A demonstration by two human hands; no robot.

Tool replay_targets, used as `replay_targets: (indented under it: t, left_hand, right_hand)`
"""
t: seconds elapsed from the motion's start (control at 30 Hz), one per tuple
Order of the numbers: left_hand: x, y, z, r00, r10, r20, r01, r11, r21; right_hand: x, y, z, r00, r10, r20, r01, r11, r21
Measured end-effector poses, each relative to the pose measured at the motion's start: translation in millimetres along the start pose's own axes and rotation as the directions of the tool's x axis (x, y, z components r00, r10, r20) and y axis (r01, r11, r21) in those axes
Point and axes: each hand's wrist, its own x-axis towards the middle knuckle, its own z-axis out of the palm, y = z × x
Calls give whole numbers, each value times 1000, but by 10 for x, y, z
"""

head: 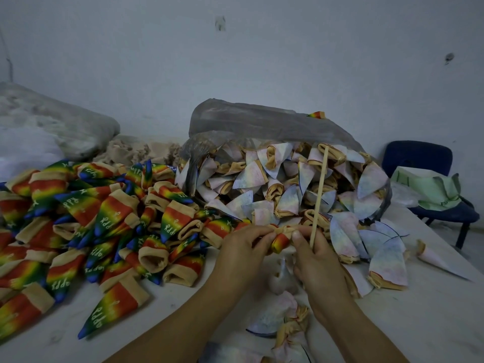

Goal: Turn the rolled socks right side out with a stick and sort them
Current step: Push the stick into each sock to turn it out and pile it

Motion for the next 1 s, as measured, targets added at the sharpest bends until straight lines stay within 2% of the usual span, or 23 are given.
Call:
replay_targets:
  t: [0.2,0.3,0.4,0.57,0.7,0.77,0.83,0.9,0.97,1.0]
  left_hand:
    - [-15,45,15,965,-259,36,261,939,-226]
    - [-2,95,10,919,-394,30,376,850,-368]
    - [8,129,24,868,-489,86,456,718,-526]
    - [55,153,5,813,-518,266,534,481,-695]
    - [63,163,-22,795,-481,369,579,421,-698]
    - [72,165,-21,773,-482,412,608,378,-698]
    - [91,175,-21,747,-481,459,636,312,-706]
    - [100,175,-29,733,-474,487,642,250,-725]
    - [105,172,-40,727,-479,493,639,209,-740]
    - [101,168,-42,725,-487,487,634,194,-749]
  right_hand:
    - [-18,-53,11,1000,0,16,-1,999,33]
    - [-28,-70,18,999,33,37,-35,998,59]
    - [-31,-52,-4,999,32,44,-34,998,46]
    - [-30,-27,-10,996,-77,40,81,988,-134]
    - [-16,-11,-8,999,-51,16,53,986,-161]
    - [-15,-18,-1,999,32,9,-32,997,-66]
    - [-13,-25,4,987,152,54,-159,972,171]
    - [1,-53,-13,954,250,166,-299,847,440]
    - [12,-76,-42,917,279,286,-393,752,529]
    - [14,-79,-56,906,283,315,-413,753,512]
